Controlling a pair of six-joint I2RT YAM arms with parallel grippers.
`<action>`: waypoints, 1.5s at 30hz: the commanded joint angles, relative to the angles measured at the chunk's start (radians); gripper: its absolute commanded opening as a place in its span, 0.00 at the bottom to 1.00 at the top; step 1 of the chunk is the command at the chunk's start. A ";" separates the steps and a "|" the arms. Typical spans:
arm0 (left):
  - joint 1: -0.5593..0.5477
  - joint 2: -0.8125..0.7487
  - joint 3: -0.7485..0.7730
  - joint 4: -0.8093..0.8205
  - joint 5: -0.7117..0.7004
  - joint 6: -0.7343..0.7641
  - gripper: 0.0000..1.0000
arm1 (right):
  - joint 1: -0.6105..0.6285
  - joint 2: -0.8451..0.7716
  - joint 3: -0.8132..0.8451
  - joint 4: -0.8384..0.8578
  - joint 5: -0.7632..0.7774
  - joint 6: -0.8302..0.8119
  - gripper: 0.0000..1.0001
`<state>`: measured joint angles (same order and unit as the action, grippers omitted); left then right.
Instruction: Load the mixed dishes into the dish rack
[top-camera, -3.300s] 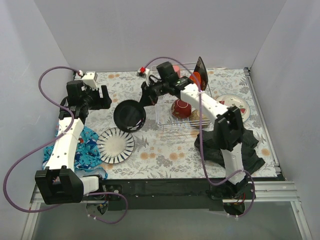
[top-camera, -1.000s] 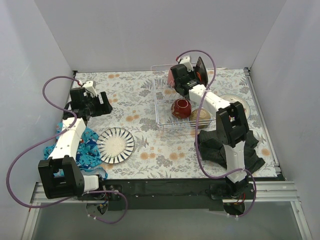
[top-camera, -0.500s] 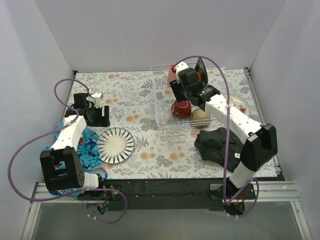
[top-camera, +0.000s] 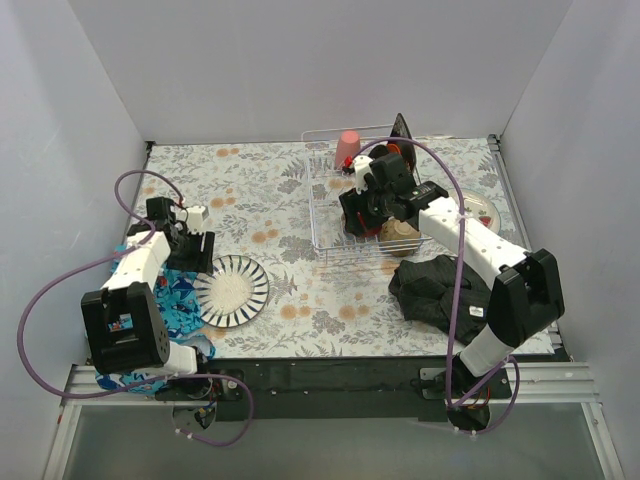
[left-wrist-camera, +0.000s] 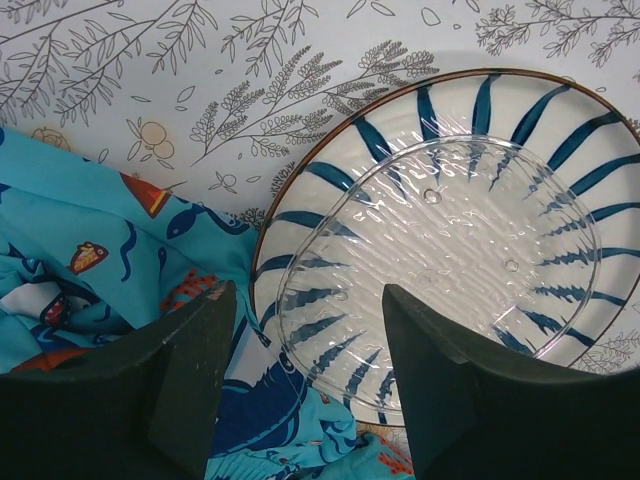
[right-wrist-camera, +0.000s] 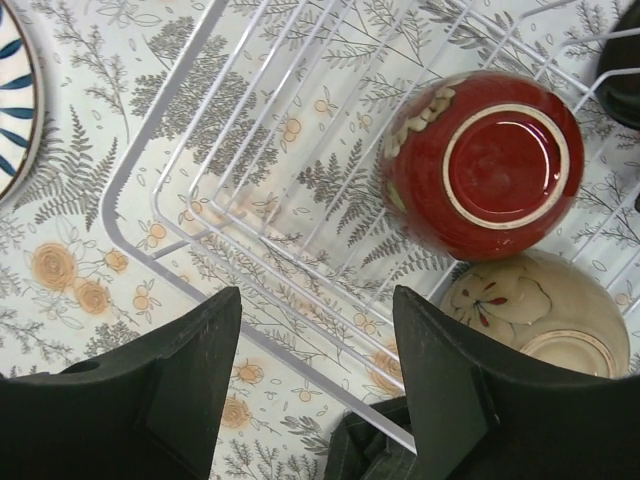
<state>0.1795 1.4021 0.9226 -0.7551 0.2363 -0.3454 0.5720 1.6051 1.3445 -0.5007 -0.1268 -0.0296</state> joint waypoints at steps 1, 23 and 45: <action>0.003 0.021 -0.014 0.020 0.031 0.075 0.59 | -0.009 -0.037 0.024 0.022 -0.066 0.010 0.69; 0.000 0.172 0.061 -0.027 0.190 0.157 0.10 | -0.017 -0.028 -0.006 0.060 -0.171 -0.045 0.67; -0.061 -0.075 0.298 -0.098 0.474 0.092 0.00 | 0.107 0.279 0.415 0.134 -0.602 0.022 0.65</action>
<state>0.1528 1.3693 1.1889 -0.8490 0.6529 -0.2043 0.6483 1.8614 1.6882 -0.3965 -0.6762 -0.0284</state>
